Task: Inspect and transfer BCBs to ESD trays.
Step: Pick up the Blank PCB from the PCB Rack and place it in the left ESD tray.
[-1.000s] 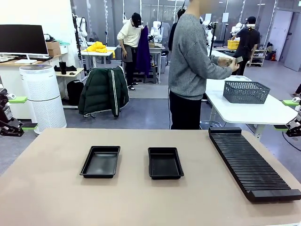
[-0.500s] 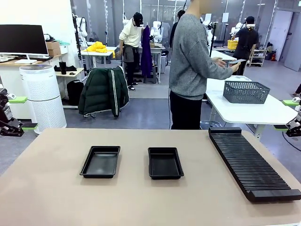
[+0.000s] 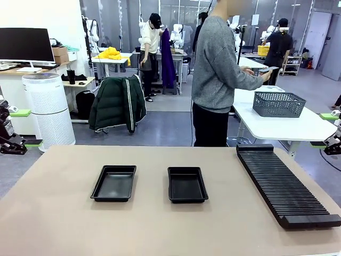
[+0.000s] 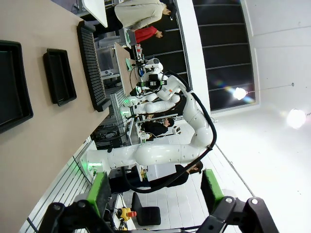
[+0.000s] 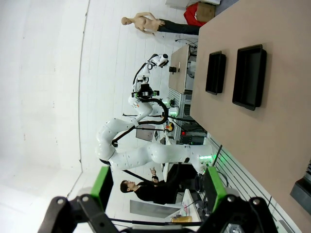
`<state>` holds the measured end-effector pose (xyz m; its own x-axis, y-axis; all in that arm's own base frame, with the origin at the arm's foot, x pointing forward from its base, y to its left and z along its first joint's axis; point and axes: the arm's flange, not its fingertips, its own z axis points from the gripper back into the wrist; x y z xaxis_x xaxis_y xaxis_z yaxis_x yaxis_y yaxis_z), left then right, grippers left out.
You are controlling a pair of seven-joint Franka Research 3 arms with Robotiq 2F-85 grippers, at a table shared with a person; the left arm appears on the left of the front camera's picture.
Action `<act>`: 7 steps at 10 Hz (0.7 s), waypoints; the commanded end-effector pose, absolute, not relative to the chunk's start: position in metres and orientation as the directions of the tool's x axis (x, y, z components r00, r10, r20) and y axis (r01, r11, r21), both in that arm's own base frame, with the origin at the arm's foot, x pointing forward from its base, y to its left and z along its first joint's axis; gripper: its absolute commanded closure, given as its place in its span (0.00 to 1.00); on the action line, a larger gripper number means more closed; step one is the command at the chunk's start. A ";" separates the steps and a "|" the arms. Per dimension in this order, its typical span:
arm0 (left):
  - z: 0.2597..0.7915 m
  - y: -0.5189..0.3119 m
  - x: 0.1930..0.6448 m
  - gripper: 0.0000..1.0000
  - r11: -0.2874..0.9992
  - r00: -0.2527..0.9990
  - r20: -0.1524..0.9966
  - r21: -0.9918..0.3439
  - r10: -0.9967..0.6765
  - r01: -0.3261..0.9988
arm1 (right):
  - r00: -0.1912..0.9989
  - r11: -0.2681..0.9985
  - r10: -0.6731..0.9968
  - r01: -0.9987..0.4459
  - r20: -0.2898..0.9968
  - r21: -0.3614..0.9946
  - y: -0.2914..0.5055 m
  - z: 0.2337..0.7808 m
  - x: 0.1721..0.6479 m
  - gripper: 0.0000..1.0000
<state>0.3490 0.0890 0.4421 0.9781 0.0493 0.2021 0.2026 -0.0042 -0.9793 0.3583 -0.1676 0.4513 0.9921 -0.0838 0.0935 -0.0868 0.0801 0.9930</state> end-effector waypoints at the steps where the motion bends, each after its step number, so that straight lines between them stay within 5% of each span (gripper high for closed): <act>1: 0.443 0.089 0.348 0.00 -0.003 0.977 0.205 -0.979 0.050 0.206 | 0.991 0.096 -0.088 -0.089 0.097 0.991 -0.168 0.452 0.359 0.00; 7: 0.443 0.089 0.348 0.00 -0.003 0.977 0.205 -0.979 0.050 0.206 | 0.991 0.096 -0.088 -0.089 0.097 0.991 -0.168 0.452 0.359 0.00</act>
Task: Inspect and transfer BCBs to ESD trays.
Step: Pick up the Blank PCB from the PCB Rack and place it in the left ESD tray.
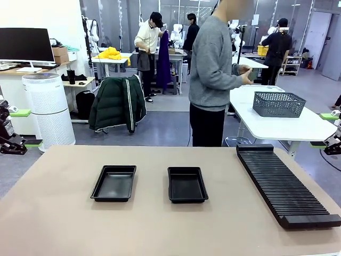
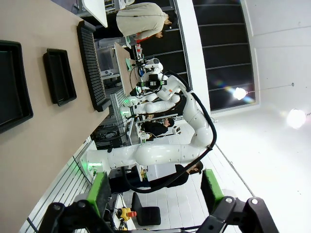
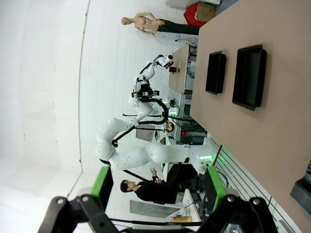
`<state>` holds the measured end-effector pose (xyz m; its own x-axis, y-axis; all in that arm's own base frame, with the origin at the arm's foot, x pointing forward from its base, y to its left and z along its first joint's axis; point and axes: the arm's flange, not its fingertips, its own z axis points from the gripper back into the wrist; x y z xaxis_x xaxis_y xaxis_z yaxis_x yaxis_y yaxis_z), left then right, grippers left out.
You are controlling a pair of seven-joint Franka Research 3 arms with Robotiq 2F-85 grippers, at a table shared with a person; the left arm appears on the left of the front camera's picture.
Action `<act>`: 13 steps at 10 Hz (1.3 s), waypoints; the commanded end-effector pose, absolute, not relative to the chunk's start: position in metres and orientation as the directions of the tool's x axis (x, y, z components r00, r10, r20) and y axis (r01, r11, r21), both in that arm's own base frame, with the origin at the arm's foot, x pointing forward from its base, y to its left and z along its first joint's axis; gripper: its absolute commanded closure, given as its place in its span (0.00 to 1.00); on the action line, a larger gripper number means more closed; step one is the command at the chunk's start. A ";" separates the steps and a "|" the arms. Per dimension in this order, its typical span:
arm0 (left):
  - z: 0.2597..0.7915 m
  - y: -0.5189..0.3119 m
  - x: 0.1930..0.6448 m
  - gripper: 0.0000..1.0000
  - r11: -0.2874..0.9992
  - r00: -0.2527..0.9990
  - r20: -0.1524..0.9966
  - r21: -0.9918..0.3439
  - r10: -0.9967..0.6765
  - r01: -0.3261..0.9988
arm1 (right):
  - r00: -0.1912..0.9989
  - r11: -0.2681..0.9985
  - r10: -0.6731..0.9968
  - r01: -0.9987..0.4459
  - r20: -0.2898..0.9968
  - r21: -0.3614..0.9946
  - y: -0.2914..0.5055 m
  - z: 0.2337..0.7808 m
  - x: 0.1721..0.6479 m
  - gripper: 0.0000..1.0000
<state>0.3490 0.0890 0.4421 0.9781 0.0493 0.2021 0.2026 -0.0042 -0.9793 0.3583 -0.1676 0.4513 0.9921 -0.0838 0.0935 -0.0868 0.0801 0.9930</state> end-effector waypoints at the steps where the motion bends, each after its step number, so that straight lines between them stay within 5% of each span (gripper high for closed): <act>1: 0.443 0.089 0.348 0.00 -0.003 0.977 0.205 -0.979 0.050 0.206 | 0.991 0.096 -0.088 -0.089 0.097 0.991 -0.168 0.452 0.359 0.00; 13: 0.443 0.089 0.348 0.00 -0.003 0.977 0.205 -0.979 0.050 0.206 | 0.991 0.096 -0.088 -0.089 0.097 0.991 -0.168 0.452 0.359 0.00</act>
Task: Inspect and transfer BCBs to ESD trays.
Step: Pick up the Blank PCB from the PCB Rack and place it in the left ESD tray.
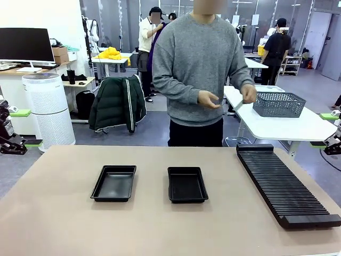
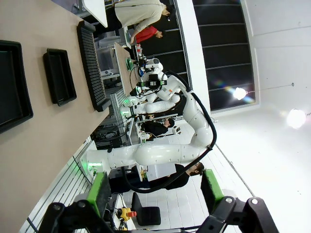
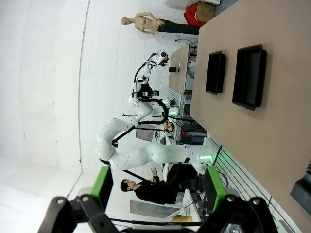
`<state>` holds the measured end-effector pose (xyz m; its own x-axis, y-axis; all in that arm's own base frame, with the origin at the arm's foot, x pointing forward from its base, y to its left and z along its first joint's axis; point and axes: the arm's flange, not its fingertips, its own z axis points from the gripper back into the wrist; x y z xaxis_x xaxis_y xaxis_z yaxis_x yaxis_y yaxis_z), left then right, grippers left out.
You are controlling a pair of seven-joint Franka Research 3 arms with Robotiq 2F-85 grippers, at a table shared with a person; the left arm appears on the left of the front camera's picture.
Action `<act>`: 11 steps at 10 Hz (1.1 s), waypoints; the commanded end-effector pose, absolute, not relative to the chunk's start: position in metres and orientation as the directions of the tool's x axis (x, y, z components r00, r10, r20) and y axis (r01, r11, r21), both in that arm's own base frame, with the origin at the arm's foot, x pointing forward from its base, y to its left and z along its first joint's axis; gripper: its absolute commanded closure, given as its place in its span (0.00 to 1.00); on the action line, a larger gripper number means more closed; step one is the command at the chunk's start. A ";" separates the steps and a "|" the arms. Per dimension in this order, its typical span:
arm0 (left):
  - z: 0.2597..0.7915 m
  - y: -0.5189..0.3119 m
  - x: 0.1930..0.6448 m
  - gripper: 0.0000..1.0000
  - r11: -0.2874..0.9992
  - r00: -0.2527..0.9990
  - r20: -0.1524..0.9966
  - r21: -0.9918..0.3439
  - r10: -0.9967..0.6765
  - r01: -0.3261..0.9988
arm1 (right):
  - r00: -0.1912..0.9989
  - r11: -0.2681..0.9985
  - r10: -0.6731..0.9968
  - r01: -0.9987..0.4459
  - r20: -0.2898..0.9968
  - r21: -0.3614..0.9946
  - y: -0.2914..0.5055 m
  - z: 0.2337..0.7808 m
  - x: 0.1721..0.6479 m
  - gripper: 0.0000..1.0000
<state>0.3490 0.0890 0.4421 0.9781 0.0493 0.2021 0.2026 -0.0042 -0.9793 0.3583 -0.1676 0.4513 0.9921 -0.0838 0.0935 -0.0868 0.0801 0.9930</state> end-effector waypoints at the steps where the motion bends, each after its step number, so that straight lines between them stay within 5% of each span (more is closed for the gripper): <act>1: 0.443 0.089 0.348 0.00 -0.003 0.977 0.205 -0.979 0.050 0.206 | 0.991 0.096 -0.088 -0.089 0.097 0.991 -0.168 0.452 0.359 0.00; 11: 0.443 0.089 0.348 0.00 -0.003 0.977 0.205 -0.979 0.050 0.206 | 0.991 0.096 -0.088 -0.089 0.097 0.991 -0.168 0.452 0.359 0.00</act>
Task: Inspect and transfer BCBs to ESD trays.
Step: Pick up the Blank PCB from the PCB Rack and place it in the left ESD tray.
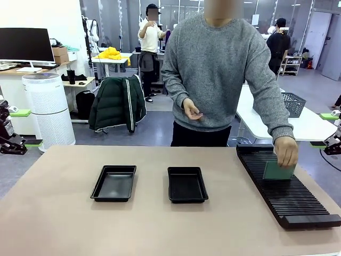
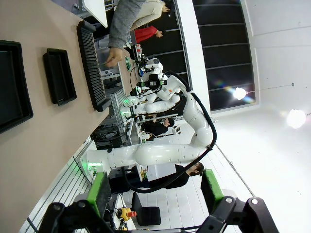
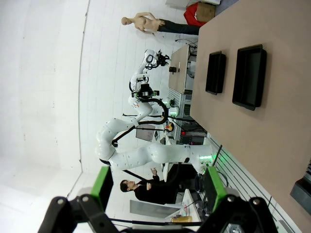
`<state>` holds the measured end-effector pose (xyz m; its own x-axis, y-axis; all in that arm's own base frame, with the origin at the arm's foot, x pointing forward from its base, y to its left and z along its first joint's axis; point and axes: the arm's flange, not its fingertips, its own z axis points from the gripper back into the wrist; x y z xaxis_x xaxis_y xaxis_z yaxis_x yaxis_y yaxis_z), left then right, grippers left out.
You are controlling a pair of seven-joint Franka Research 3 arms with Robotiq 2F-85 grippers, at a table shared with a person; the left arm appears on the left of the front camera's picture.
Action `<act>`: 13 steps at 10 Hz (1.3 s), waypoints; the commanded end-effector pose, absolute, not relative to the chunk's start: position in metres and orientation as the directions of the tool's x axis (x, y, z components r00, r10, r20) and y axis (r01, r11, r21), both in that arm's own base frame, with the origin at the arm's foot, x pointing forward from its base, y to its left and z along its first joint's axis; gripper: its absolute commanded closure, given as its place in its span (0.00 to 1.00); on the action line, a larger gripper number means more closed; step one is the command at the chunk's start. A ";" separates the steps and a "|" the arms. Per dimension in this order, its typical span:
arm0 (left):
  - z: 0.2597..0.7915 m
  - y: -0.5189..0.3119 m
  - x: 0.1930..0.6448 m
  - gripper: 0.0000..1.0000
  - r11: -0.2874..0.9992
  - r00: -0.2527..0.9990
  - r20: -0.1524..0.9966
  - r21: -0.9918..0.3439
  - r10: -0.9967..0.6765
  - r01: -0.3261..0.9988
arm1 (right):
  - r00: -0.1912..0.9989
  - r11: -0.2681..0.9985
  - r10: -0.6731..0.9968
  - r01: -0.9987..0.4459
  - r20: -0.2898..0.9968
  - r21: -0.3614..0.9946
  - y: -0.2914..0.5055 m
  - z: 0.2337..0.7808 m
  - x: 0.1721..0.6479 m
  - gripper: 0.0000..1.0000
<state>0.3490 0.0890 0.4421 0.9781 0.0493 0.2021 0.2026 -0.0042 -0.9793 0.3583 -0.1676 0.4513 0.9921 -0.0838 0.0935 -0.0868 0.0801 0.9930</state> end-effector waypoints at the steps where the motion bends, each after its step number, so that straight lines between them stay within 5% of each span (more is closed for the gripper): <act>1: 0.443 0.089 0.348 0.00 -0.003 0.977 0.205 -0.979 0.050 0.206 | 0.991 0.096 -0.088 -0.089 0.097 0.991 -0.168 0.452 0.359 0.00; 13: 0.443 0.089 0.348 0.00 -0.003 0.977 0.205 -0.979 0.050 0.206 | 0.988 0.123 -0.101 -0.106 0.119 0.987 -0.166 0.463 0.358 0.00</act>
